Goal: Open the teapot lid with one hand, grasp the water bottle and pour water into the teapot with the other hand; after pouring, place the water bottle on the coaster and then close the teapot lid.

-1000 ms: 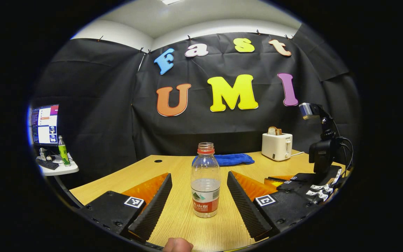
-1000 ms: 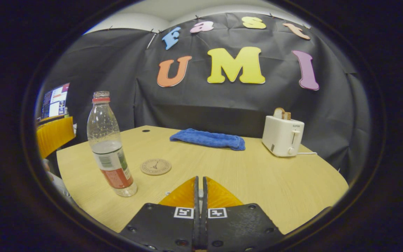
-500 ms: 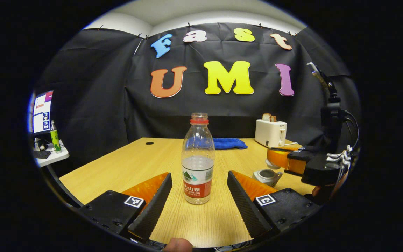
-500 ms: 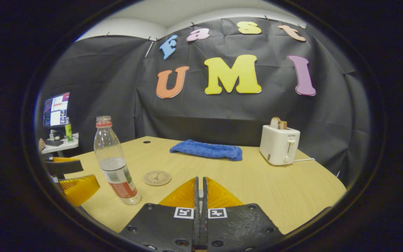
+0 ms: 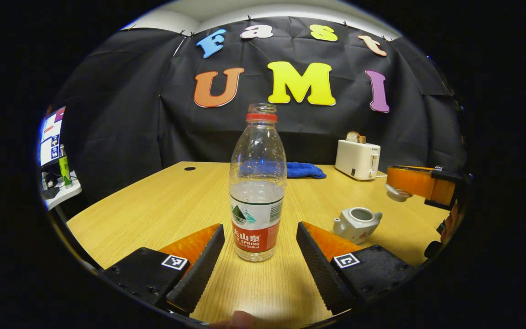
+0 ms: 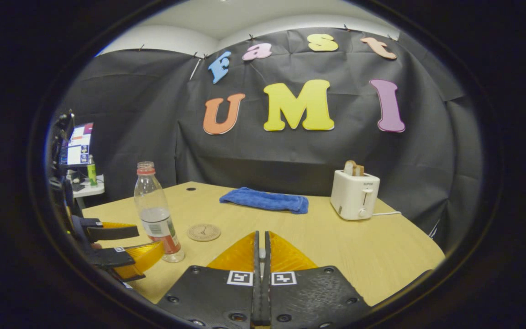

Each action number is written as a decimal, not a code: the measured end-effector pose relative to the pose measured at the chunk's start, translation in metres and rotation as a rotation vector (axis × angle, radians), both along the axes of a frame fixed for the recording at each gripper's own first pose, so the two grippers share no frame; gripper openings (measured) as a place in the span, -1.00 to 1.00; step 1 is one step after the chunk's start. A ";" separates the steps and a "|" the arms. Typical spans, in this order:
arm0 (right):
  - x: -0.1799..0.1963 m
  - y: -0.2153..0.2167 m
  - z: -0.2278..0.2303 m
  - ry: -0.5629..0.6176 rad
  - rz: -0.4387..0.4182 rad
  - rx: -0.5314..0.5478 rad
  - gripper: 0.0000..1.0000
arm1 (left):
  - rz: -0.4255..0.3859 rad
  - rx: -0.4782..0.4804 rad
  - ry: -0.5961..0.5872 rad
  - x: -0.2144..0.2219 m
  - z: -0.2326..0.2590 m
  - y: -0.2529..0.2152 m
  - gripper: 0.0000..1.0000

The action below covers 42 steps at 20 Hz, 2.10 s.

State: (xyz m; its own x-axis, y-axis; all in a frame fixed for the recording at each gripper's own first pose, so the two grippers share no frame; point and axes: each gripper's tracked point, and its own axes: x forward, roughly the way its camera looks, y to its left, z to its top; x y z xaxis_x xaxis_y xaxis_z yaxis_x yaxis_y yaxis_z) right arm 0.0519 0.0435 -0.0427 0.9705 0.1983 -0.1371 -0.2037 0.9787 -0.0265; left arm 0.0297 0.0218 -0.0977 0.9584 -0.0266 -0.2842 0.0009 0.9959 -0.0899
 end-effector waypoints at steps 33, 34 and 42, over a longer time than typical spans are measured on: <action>-0.020 -0.061 -0.018 0.045 -0.037 0.032 -1.00 | -0.184 0.949 0.211 0.010 -0.004 0.043 0.53; -0.021 -0.062 -0.017 0.046 -0.038 0.034 -1.00 | -0.192 1.000 0.216 0.011 -0.004 0.044 0.62; -0.023 -0.077 -0.020 0.045 -0.049 0.046 -0.99 | -0.249 1.314 0.187 0.029 0.006 0.036 0.52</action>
State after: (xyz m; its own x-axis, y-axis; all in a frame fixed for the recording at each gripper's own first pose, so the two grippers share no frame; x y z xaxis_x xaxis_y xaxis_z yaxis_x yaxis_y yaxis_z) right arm 0.0293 -0.0334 -0.0629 0.9723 0.1576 -0.1724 -0.1554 0.9875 0.0264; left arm 0.0588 0.0582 -0.0912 0.9123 0.1976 -0.3586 0.2858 0.3199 0.9033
